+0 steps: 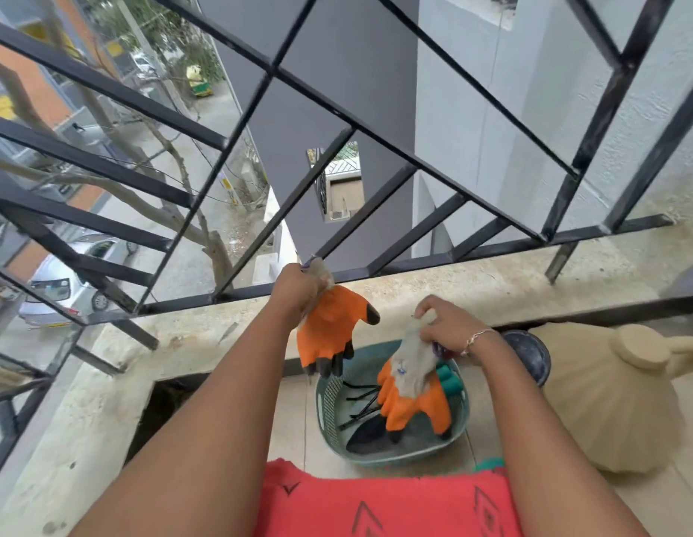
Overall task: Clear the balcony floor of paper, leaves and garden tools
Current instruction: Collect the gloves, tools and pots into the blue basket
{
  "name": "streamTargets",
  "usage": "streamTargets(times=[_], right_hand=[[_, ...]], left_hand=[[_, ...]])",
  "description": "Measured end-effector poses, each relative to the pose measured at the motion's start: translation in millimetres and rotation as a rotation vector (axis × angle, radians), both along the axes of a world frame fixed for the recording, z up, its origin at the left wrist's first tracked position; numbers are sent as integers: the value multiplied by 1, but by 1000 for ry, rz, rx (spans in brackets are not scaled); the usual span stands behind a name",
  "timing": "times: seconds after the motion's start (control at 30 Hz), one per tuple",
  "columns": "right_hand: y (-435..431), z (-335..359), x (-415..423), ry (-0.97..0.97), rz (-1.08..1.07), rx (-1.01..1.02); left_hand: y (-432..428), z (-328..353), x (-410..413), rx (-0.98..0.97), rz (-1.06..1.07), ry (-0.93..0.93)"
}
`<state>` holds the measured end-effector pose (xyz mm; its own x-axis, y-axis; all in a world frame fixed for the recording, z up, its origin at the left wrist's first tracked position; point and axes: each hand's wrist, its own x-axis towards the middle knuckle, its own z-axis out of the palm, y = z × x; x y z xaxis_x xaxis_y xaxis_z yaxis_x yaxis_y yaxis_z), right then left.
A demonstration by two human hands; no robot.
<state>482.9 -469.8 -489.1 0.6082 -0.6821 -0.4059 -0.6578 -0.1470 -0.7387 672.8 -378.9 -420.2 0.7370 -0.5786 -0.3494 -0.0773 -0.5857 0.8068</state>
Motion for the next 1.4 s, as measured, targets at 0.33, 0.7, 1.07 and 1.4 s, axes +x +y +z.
streamTargets(times=[0.33, 0.7, 1.07, 1.4], right_hand=[[0, 59, -6, -309, -35, -1], [15, 99, -11, -347, 227, -342], [21, 102, -6, -195, 331, -424], [21, 88, 3, -307, 192, -428]], left_hand=[[-1, 1, 3, -15, -121, -46], [-6, 5, 1, -115, -132, -203], [-16, 9, -12, -72, -273, -321], [-20, 11, -23, -102, -491, -222]])
